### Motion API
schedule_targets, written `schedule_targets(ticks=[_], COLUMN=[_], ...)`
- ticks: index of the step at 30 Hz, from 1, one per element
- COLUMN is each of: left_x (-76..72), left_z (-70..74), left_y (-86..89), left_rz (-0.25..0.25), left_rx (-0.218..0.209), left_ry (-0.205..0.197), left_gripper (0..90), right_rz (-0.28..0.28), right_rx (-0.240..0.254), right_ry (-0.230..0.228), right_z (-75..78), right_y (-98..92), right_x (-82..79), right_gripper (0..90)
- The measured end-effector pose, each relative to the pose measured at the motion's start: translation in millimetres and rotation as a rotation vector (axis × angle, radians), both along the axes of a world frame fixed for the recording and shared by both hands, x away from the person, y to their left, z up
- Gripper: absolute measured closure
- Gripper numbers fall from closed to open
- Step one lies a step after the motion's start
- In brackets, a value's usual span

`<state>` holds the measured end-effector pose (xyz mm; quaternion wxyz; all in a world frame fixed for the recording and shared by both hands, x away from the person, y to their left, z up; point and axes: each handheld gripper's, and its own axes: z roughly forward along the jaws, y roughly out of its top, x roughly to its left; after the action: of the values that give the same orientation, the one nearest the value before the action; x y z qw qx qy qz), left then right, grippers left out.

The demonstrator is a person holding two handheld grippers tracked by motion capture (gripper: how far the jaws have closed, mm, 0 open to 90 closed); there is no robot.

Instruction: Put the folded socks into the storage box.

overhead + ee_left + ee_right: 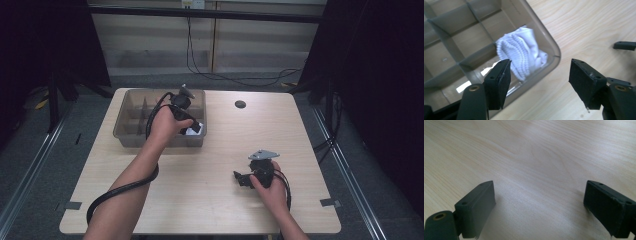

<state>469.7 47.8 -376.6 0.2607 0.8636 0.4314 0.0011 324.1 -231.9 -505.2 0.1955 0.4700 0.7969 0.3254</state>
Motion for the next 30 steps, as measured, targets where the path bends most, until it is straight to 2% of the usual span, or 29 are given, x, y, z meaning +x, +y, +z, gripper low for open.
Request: schedule_targets(ticks=[2, 9, 15, 17, 20, 27, 30], left_x=[-3.1, -12.2, -20.1, -22.5, -26.7, -35.0, -38.5], left_z=[1.1, 4.2, 3.7, 3.2, 2.3, 4.6, 4.6], left_y=[-1.2, -2.9, -7.5, -10.0, -14.1, -21.0, -22.8], left_rz=[0.006, -0.022, -0.055, -0.084, -0.109, -0.147, -0.151], left_rx=[-0.006, -0.016, -0.027, -0.037, -0.026, -0.052, -0.048], left_ry=[-0.007, -0.010, -0.013, -0.028, -0.035, -0.043, -0.052], left_gripper=[33.8, 33.1, 33.1, 32.8, 32.3, 30.9, 28.9], right_rz=[0.001, 0.000, 0.000, 0.000, 0.000, 0.000, 0.000], right_rx=[0.001, 0.000, 0.000, 0.000, 0.000, 0.000, 0.000], right_ry=[0.000, 0.000, 0.000, 0.000, 0.000, 0.000, 0.000], right_z=[0.0, 0.0, 0.0, 0.0, 0.0, 0.0, 0.0], right_y=[0.0, 0.0, 0.0, 0.0, 0.0, 0.0, 0.0], right_x=[0.0, 0.0, 0.0, 0.0, 0.0, 0.0, 0.0], right_gripper=[9.8, 9.8, 9.7, 9.8, 9.8, 9.8, 9.8])
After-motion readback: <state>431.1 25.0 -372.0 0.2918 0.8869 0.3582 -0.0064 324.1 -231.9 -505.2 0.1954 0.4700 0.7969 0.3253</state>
